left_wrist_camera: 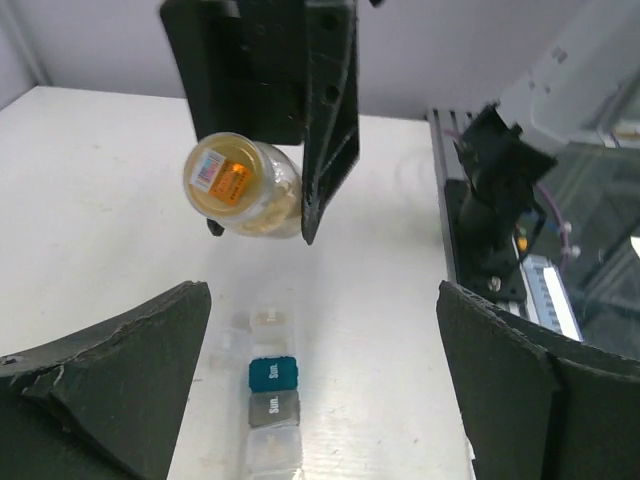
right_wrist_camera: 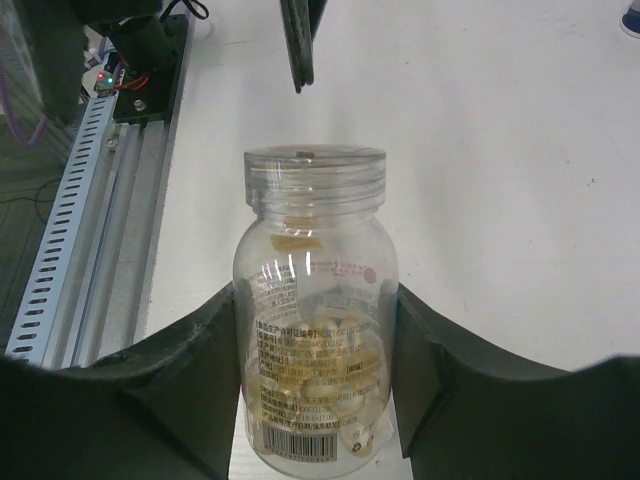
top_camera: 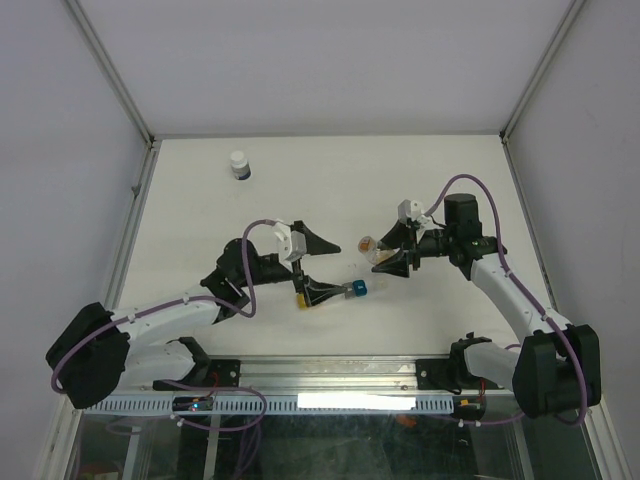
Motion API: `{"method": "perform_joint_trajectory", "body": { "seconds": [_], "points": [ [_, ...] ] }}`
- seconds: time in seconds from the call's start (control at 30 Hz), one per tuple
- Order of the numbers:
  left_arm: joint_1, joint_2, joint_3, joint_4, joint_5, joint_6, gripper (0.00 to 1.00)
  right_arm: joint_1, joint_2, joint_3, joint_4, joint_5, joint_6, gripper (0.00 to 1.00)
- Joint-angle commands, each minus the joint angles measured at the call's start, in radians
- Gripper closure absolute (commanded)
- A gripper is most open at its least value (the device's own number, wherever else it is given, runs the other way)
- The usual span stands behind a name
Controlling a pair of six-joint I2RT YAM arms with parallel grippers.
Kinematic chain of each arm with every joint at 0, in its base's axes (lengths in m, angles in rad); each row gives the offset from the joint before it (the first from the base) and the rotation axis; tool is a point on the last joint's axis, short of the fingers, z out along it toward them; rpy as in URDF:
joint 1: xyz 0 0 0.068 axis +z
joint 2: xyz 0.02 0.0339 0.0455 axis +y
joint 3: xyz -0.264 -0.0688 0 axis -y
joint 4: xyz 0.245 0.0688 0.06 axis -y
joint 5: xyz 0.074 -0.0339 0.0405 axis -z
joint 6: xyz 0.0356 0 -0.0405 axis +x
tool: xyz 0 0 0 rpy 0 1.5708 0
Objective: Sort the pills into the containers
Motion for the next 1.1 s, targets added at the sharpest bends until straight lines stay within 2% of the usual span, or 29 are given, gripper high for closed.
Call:
{"method": "perform_joint_trajectory", "body": {
  "seconds": [0.0,0.13,0.4,0.8,0.97,1.07],
  "points": [
    [0.079,0.108,0.090,0.107,0.356,0.269,0.01,0.002,-0.010,0.030,0.022,-0.050,-0.021,1.00],
    [0.115,0.233,0.251,0.067,0.472,0.192,0.01,0.002,-0.008,0.031,0.014,-0.053,-0.030,1.00],
    [0.122,0.352,0.313,0.130,0.475,0.198,0.04,0.004,-0.005,0.033,0.008,-0.057,-0.038,1.00],
    [0.120,0.450,0.370,0.250,0.488,0.112,0.19,0.004,-0.005,0.032,0.006,-0.058,-0.038,1.00],
    [0.119,0.487,0.426,0.200,0.513,0.088,0.37,0.004,-0.005,0.033,0.006,-0.056,-0.038,1.00],
    [0.115,0.497,0.434,0.196,0.525,0.083,0.39,0.004,-0.005,0.032,0.006,-0.055,-0.038,1.00]
  ]
}}
